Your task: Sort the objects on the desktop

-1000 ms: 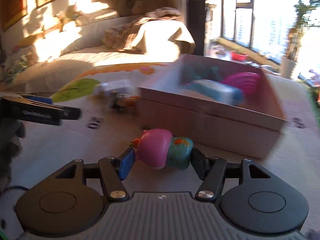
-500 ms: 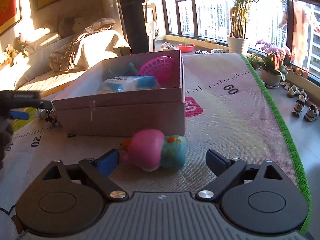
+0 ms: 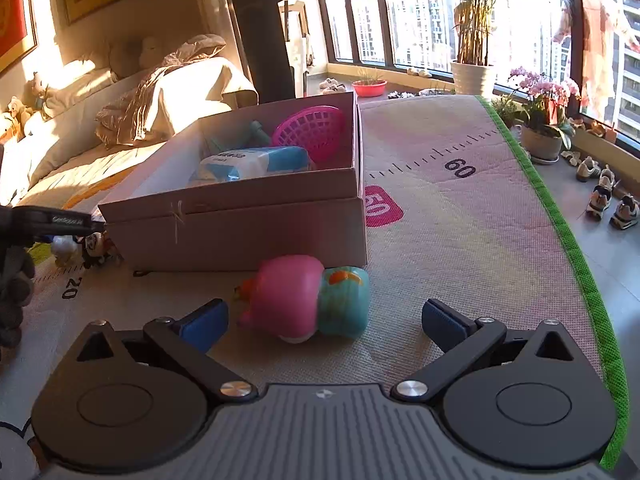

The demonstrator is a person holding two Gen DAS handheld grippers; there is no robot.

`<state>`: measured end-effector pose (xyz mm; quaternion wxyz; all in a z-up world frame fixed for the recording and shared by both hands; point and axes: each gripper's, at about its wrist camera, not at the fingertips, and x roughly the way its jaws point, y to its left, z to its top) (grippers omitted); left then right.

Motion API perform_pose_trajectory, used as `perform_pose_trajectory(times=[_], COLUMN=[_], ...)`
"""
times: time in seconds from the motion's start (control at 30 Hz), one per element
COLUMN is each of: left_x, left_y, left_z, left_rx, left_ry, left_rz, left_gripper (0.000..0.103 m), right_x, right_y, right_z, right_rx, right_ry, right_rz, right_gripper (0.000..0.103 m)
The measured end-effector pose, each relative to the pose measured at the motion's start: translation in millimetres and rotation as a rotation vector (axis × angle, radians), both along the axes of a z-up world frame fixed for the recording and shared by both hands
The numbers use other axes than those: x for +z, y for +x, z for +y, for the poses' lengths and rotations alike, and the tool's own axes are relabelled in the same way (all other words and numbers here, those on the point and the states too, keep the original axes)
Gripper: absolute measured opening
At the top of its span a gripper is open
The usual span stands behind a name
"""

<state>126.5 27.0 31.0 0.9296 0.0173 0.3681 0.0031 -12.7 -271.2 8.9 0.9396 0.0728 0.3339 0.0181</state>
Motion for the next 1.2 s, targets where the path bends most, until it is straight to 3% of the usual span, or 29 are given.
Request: perform_pose_trajectory(times=[0.27, 0.5, 0.73, 0.93, 1.1, 1.2], left_x=[-1, -2, -2, -1, -4, -5], left_y=[-55, -115, -138, -121, -101, -95], left_z=[1, -8, -19, -33, -30, -32], left_rx=[-0.089, -0.272, -0.421, -0.346, -0.274, -0.260], left_ry=[-0.022, -0.087, -0.181, -0.131, -0.110, -0.098], left_rz=[-0.015, -0.006, 0.000, -0.027, 0.004, -0.001], left_gripper=[0.052, 0.053, 0.064, 0.081, 0.079, 0.066], right_x=[-1, -1, -2, -2, -1, 0], right_y=[2, 4, 3, 2, 3, 3], right_z=[5, 11, 18, 17, 18, 19], right_rx=[0.002, 0.005, 0.033, 0.050, 0.066, 0.095], right_ry=[-0.036, -0.071, -0.100, -0.094, -0.094, -0.091], right_rz=[0.013, 0.024, 0.028, 0.026, 0.025, 0.021], right_gripper=[0.103, 0.103, 0.103, 0.103, 0.103, 0.103])
